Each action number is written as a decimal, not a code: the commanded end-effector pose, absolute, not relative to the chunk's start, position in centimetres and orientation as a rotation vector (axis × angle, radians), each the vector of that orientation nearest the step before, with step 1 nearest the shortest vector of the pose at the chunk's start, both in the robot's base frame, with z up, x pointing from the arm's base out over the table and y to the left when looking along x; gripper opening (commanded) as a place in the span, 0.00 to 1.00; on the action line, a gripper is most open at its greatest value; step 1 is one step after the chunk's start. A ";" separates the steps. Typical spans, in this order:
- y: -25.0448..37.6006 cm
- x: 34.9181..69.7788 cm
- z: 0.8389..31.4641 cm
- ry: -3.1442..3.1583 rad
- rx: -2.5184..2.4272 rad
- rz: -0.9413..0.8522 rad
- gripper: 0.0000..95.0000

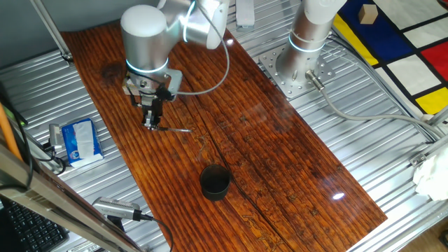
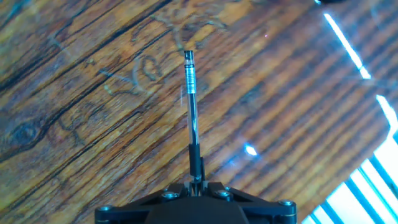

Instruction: Put the pen into the pen holder

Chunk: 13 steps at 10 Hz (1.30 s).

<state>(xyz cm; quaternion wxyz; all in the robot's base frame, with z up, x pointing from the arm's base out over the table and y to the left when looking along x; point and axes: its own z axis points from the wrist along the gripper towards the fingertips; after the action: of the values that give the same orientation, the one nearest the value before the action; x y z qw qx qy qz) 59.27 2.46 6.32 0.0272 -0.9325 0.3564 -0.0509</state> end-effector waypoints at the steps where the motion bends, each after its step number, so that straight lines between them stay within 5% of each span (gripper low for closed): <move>1: 2.9 59.4 7.0 1.205 -2.860 -0.135 0.00; 13: 5.0 58.5 9.9 1.657 -2.787 -0.160 0.00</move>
<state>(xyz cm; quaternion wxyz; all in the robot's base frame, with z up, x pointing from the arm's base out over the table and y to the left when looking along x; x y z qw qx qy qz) 58.50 4.78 9.67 -0.0439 -0.8627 0.5018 -0.0455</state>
